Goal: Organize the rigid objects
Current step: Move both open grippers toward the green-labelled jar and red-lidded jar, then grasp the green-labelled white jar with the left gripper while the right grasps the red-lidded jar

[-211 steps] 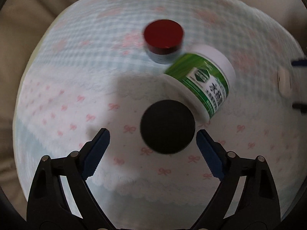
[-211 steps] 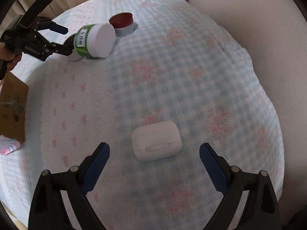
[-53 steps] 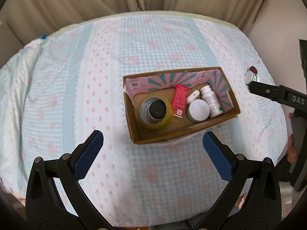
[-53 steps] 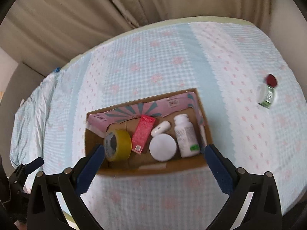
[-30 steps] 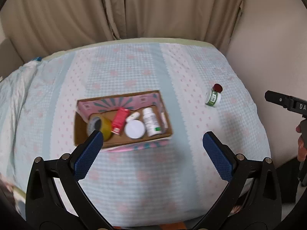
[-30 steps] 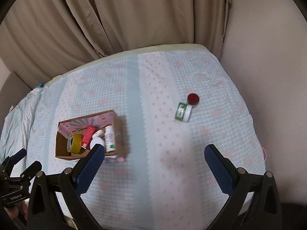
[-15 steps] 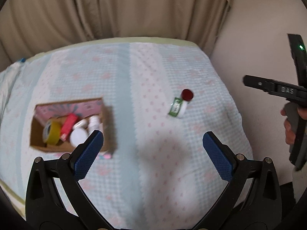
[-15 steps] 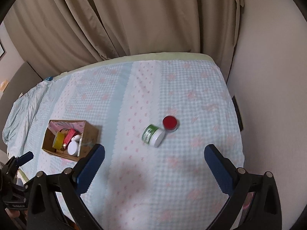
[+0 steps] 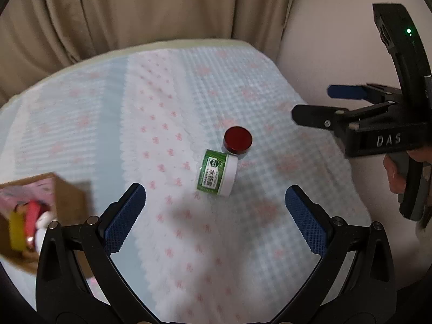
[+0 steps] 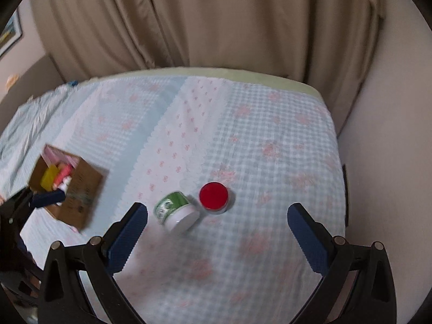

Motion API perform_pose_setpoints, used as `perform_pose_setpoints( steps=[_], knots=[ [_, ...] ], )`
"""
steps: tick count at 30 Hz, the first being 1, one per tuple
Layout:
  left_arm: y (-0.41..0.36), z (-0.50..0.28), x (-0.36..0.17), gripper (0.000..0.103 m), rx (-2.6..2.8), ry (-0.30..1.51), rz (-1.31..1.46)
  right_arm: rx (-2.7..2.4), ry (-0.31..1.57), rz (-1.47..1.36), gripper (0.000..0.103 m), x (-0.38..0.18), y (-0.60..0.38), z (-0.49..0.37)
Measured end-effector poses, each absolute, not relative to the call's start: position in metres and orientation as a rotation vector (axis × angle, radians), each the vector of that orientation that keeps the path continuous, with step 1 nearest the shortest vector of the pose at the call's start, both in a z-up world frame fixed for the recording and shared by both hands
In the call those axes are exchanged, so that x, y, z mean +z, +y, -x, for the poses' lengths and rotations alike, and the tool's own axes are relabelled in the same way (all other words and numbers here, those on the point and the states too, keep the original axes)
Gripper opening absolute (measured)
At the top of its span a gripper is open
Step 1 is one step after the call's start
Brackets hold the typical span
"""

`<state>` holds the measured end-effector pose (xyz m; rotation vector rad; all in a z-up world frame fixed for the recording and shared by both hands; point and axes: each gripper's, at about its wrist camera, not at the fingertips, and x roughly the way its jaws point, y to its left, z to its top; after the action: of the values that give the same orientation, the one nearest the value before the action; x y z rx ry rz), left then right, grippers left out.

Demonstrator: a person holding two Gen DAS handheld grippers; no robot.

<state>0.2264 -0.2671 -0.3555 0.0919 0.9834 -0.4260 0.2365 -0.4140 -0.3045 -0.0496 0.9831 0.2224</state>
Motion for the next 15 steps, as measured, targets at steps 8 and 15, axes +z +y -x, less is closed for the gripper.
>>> perform_pose_setpoints(
  steps=[8, 15],
  knots=[
    [-0.290, -0.269, -0.458, 0.095, -0.464, 1.065, -0.071, 0.330, 0.976, 0.171, 0.098, -0.398, -0.421, -0.271],
    [-0.302, -0.284, -0.492, 0.087, -0.467, 1.032, -0.075, 0.387, 0.979, 0.224, 0.084, -0.456, -0.416, -0.288]
  ],
)
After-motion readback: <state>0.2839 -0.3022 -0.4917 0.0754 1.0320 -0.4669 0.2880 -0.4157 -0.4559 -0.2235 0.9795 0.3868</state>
